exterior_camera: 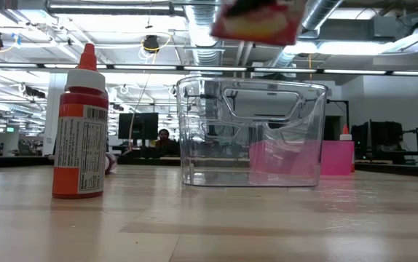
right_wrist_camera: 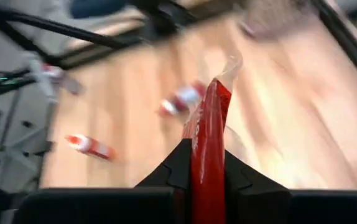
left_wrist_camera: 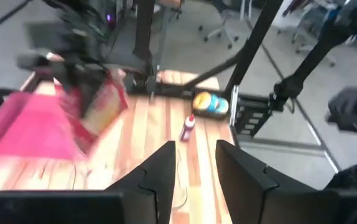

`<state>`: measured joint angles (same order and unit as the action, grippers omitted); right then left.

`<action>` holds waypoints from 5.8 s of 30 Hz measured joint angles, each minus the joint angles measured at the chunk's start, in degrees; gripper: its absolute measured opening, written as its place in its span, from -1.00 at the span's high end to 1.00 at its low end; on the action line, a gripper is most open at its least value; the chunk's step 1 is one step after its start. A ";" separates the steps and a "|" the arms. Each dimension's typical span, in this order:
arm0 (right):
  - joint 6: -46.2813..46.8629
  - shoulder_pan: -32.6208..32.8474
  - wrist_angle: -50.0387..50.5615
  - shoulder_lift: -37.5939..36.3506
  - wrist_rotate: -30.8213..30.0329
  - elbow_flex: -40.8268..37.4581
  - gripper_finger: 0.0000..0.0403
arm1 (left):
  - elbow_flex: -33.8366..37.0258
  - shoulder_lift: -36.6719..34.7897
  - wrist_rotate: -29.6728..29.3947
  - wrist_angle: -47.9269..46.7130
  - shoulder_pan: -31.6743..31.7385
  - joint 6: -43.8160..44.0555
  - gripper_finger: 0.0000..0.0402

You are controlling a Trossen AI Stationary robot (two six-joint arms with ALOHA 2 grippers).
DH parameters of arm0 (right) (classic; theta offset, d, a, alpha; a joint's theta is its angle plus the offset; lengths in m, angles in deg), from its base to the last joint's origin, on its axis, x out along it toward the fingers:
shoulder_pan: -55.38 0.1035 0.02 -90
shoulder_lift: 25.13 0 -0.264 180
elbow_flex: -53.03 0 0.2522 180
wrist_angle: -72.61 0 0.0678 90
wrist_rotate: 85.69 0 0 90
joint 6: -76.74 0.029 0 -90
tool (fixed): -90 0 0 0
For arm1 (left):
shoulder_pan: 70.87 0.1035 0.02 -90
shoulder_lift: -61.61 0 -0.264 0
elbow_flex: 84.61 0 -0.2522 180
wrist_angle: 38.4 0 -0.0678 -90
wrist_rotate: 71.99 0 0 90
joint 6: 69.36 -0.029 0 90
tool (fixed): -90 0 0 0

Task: Pick & Place Food Item
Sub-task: Put the red popcorn bag into the red bin, then put the right orange food coloring bottle into the transparent bin

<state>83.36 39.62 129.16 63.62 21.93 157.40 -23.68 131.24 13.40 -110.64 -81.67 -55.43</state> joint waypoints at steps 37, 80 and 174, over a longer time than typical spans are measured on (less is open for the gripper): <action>29.15 -32.33 -21.03 0.50 -2.96 -30.30 0.86 | 42.59 -21.03 -9.52 29.51 -2.30 15.65 0.47; 23.26 -38.91 4.28 -22.44 -16.21 -29.18 0.45 | 42.57 -21.66 -9.07 31.98 -1.56 13.40 0.47; 35.46 -41.09 15.05 -6.91 -26.56 -28.92 0.65 | 42.55 -21.49 0.08 39.50 -2.44 12.05 0.26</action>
<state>118.82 -1.48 144.21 56.71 -4.63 128.48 18.87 109.75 13.48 -71.14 -84.10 -43.38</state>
